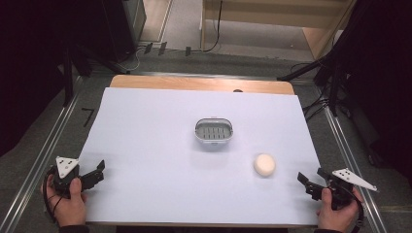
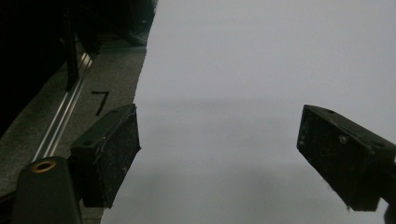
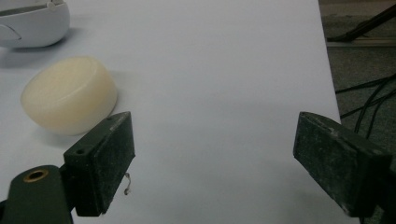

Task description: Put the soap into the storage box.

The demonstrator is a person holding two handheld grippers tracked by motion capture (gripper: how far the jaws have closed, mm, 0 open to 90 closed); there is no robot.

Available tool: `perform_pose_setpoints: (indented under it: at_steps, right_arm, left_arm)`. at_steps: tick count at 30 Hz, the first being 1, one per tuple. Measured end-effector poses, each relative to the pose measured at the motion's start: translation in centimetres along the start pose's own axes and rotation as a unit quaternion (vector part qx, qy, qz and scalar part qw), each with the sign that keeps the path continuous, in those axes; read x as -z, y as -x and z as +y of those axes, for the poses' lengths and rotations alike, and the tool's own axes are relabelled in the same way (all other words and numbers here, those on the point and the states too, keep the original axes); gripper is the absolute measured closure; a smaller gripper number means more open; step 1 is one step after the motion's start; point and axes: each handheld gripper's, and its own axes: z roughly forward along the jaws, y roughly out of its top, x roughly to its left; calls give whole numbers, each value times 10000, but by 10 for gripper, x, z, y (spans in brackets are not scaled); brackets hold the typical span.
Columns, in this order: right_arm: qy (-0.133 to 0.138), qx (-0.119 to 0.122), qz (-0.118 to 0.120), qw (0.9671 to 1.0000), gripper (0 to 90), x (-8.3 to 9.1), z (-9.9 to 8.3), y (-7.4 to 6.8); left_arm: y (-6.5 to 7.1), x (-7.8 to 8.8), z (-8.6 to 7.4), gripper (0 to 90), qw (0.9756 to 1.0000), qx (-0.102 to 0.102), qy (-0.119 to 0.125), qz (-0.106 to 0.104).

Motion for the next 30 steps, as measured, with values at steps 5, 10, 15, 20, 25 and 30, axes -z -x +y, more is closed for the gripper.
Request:
perform_pose_setpoints:
  at_steps: [5,10,15,20,25,30]
  right_arm:
    - [-80,29,-9,10000,129,-1,1,-1]
    - [-378,88,-165,9991,129,-3,5,-3]
    - [-727,245,-135,9970,126,-4,11,-5]
    - [-929,347,-201,9949,127,3,19,-6]
    - [-1284,371,-100,9910,127,1,25,-3]
    - [-1560,516,-71,9864,127,-3,34,-12]
  left_arm:
    - [0,0,0,141,10000,-10,9,3]
    - [0,0,0,141,10000,-3,-14,-10]
    - [0,0,0,141,10000,-6,-23,-30]
    - [1,0,-1,143,9999,-94,14,-57]
    - [4,-2,0,143,9997,-111,-90,197]
    - [3,-1,0,139,9993,16,-34,362]
